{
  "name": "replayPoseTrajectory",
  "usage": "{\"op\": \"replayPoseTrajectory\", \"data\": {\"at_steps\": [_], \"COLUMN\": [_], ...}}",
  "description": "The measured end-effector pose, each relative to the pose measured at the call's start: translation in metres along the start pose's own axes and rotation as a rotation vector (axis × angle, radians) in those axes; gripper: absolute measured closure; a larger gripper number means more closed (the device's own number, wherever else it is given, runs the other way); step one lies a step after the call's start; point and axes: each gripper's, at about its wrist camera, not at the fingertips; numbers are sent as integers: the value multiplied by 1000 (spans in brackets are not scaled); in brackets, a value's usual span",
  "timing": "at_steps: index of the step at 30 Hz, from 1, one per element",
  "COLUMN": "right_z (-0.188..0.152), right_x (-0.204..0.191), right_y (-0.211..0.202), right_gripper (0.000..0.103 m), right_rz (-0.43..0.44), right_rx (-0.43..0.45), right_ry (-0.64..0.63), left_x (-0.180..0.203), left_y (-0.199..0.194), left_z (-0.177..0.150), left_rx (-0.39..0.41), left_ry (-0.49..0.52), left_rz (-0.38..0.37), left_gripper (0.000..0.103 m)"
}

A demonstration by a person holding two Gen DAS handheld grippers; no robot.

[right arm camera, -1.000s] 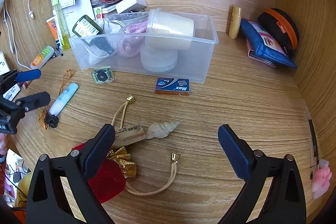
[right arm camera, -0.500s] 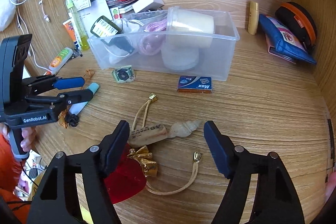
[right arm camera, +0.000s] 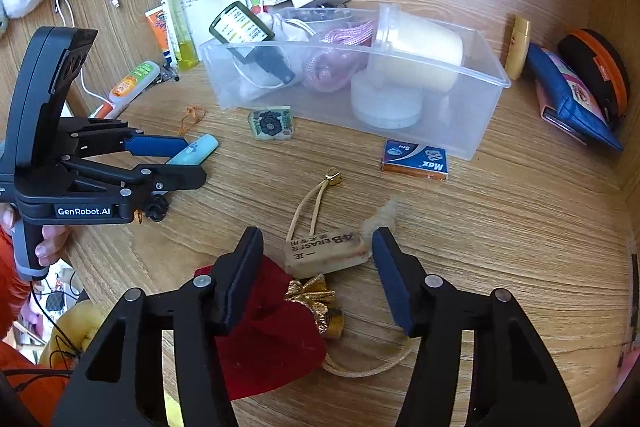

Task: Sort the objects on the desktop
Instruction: 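Move the left gripper to the light blue tube while the right gripper approaches the wooden eraser, then grasp the light blue tube with the left gripper while the right gripper grasps the wooden eraser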

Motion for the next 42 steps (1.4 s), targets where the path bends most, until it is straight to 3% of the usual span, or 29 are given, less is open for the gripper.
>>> {"op": "replayPoseTrajectory", "data": {"at_steps": [5, 11, 13, 15, 28, 42], "right_z": [0, 1, 1, 2, 6, 35], "right_x": [-3, -7, -7, -6, 16, 56], "right_y": [1, 2, 1, 1, -13, -45], "right_gripper": [51, 51, 57, 62, 62, 62], "right_rz": [-12, -31, -28, -23, 39, -51], "right_rx": [-1, -6, -8, -13, 29, 123], "right_ry": [-18, -42, -43, -42, 61, 98], "left_x": [2, 5, 4, 3, -1, 13], "left_y": [0, -2, -2, -2, -18, -40], "left_z": [-2, -3, -2, -2, 7, 37], "left_rx": [4, 12, 15, 14, 72, 168], "left_ry": [20, 30, 27, 21, -33, -64], "left_rz": [26, 24, 24, 19, -32, -112], "left_gripper": [57, 71, 78, 78, 79, 79]}}
Point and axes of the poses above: each gripper's, at about its wrist camera, not at the fingertips, and y roughly the way its jaws point, x to its right, z to its top, and after that the axes turned 12 degrees about -y, right-handed
